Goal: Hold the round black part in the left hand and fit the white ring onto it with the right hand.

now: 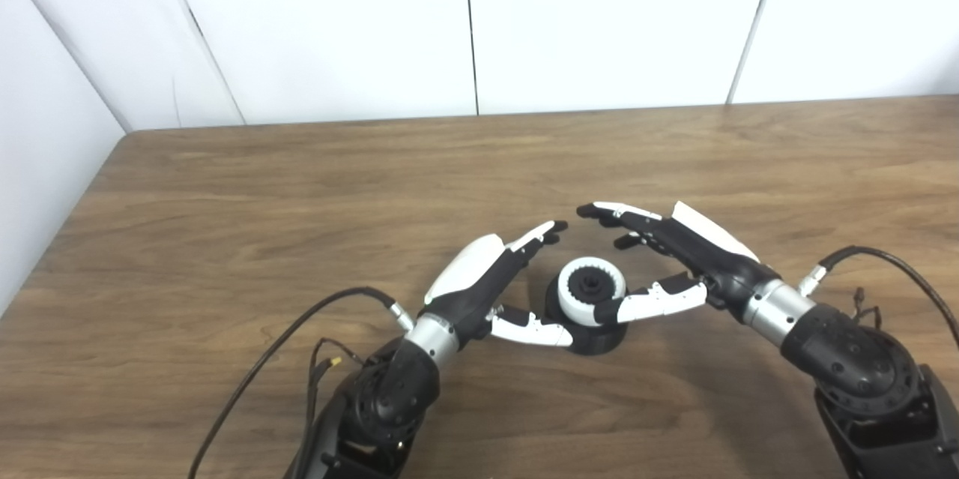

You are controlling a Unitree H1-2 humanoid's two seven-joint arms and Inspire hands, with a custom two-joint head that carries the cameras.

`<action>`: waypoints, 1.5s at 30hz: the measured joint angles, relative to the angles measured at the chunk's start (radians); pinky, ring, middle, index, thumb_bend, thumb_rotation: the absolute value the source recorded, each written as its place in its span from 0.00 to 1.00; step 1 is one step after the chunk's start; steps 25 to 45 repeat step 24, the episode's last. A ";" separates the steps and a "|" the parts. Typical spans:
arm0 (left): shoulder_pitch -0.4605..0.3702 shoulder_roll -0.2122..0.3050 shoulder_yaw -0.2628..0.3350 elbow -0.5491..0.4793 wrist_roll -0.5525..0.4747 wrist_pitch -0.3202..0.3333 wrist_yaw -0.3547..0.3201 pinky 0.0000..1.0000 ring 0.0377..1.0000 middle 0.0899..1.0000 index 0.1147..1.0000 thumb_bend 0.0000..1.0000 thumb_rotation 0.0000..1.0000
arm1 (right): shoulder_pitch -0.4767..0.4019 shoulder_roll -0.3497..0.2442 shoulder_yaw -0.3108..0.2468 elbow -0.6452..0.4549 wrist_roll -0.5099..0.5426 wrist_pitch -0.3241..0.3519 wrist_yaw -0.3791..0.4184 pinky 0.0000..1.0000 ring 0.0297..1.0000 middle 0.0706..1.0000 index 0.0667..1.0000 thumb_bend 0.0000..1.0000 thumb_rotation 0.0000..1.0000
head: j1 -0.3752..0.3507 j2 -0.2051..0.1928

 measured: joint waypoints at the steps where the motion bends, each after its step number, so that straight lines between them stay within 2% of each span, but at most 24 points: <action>1: 0.005 -0.001 0.004 0.000 -0.013 -0.002 0.003 0.85 0.94 0.95 0.99 1.00 0.43 | 0.006 0.004 -0.008 0.000 0.008 0.007 -0.007 0.85 0.93 0.92 0.89 1.00 0.54 | 0.000 0.000; 4: 0.021 0.000 0.021 -0.011 -0.041 -0.008 0.008 0.85 0.94 0.96 1.00 1.00 0.48 | 0.028 0.027 -0.039 0.000 0.045 0.012 -0.030 0.89 0.94 0.93 0.89 0.97 0.55 | -0.008 -0.009; 7: 0.050 -0.007 0.054 -0.018 -0.092 -0.026 0.021 0.85 0.94 0.97 1.00 0.95 0.61 | 0.064 0.064 -0.066 0.001 0.089 0.013 -0.066 0.93 0.95 0.93 0.89 0.89 0.67 | -0.014 -0.018; 8: 0.061 -0.014 0.065 -0.018 -0.107 -0.033 0.037 0.85 0.94 0.97 1.00 0.91 0.67 | 0.077 0.076 -0.074 0.001 0.095 0.013 -0.081 0.93 0.95 0.93 0.89 0.85 0.70 | -0.015 -0.018; 10: 0.096 -0.038 0.090 -0.021 -0.140 -0.052 0.065 0.91 0.97 0.99 1.00 0.76 0.89 | 0.109 0.104 -0.088 0.001 0.102 0.013 -0.117 0.94 0.97 0.95 0.90 0.69 0.80 | -0.015 -0.025; 11: 0.117 -0.051 0.103 -0.021 -0.157 -0.065 0.082 0.93 0.98 1.00 1.00 0.72 0.93 | 0.122 0.120 -0.097 0.001 0.107 0.013 -0.134 0.93 0.96 0.95 0.90 0.63 0.83 | -0.015 -0.025; 15: 0.192 -0.125 0.183 -0.017 -0.265 -0.113 0.137 0.97 0.99 1.00 1.00 0.63 0.99 | 0.168 0.194 -0.120 0.007 0.129 0.012 -0.211 0.91 0.97 0.98 0.92 0.45 0.93 | -0.011 -0.031; 17: 0.211 -0.170 0.226 -0.004 -0.312 -0.141 0.177 0.97 0.99 1.00 1.00 0.62 1.00 | 0.186 0.243 -0.142 0.027 0.173 0.006 -0.243 0.96 0.99 1.00 0.95 0.38 0.98 | -0.009 -0.032; 20: 0.221 -0.195 0.262 0.027 -0.344 -0.193 0.216 0.99 1.00 1.00 1.00 0.62 1.00 | 0.195 0.280 -0.163 0.048 0.232 0.005 -0.260 1.00 1.00 1.00 0.98 0.41 1.00 | -0.012 -0.031; 24: 0.231 -0.203 0.315 0.044 -0.366 -0.238 0.276 1.00 1.00 1.00 1.00 0.58 1.00 | 0.194 0.309 -0.211 0.061 0.306 0.004 -0.290 1.00 1.00 1.00 0.96 0.47 1.00 | -0.015 -0.031; 45: 0.231 -0.203 0.315 0.044 -0.366 -0.238 0.276 1.00 1.00 1.00 1.00 0.58 1.00 | 0.194 0.309 -0.211 0.061 0.306 0.004 -0.290 1.00 1.00 1.00 0.96 0.47 1.00 | -0.015 -0.031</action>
